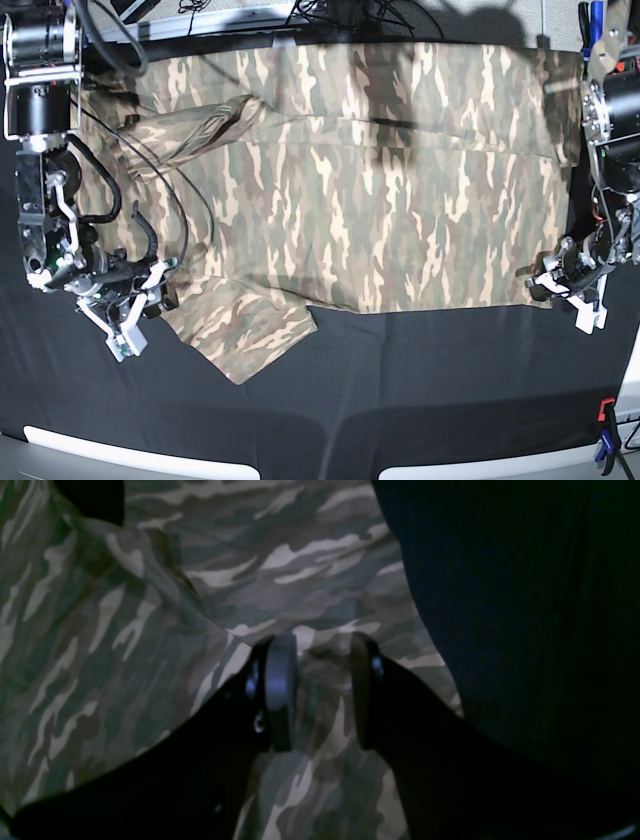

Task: Layout the t-shirt on the table in an organized manner, then fold the t-shirt properly
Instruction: 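Lift the hem corners with both grippers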

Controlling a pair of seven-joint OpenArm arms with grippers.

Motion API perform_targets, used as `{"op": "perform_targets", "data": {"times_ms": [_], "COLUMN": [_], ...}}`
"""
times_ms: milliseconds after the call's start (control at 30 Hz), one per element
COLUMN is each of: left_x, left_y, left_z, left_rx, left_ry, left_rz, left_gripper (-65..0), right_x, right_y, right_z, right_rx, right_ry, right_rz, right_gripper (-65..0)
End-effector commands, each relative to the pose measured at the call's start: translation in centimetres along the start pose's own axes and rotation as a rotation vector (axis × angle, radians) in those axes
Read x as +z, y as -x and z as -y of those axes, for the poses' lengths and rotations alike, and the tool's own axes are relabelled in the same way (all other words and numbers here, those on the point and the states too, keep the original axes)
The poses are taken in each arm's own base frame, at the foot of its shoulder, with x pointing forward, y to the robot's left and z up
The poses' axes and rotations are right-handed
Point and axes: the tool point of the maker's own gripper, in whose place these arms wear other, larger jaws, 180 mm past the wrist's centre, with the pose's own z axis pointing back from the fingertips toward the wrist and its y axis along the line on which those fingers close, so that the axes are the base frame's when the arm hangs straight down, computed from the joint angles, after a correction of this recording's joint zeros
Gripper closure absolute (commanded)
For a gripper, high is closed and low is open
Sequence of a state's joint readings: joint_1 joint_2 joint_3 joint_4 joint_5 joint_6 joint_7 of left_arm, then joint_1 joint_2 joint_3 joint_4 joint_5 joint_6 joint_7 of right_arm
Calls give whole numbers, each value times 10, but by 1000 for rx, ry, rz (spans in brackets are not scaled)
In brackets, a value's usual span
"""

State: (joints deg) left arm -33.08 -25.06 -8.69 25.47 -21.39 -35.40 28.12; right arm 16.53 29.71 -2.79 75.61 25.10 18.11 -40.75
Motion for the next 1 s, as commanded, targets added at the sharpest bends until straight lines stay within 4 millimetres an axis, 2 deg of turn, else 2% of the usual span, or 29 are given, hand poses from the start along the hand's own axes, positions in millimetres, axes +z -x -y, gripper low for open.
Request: {"op": "perform_targets", "data": {"times_ms": [0, 133, 233, 400, 533, 633, 800, 967], "left_x": [3, 3, 3, 3, 3, 3, 3, 3], "left_y": [-14, -14, -14, -10, -3, -2, -2, -2], "left_z": [-1, -1, -1, -2, -5, -5, -5, -5], "left_rx": [-18, -17, -17, -15, -9, -8, -5, -5], "left_ry": [-2, -3, -3, -5, -12, -13, -11, -11], "left_rz": [15, 16, 17, 6, -3, -6, -3, -3], "left_gripper": [0, 0, 0, 0, 0, 0, 0, 0], "right_x": [3, -18, -37, -62, -64, -64, -62, -57], "right_y": [-28, -46, -54, -43, -26, -14, 13, 14], "right_z": [12, 21, 26, 39, 50, 55, 65, 78], "right_rx": [-6, -53, -114, -110, -106, -139, -74, -89], "right_ry": [15, -28, -59, -33, 8, 18, 62, 86], "right_rz": [63, 33, -13, -180, -302, -329, -405, -383], "right_gripper": [-180, -183, -233, -249, -248, -248, -248, -248]}}
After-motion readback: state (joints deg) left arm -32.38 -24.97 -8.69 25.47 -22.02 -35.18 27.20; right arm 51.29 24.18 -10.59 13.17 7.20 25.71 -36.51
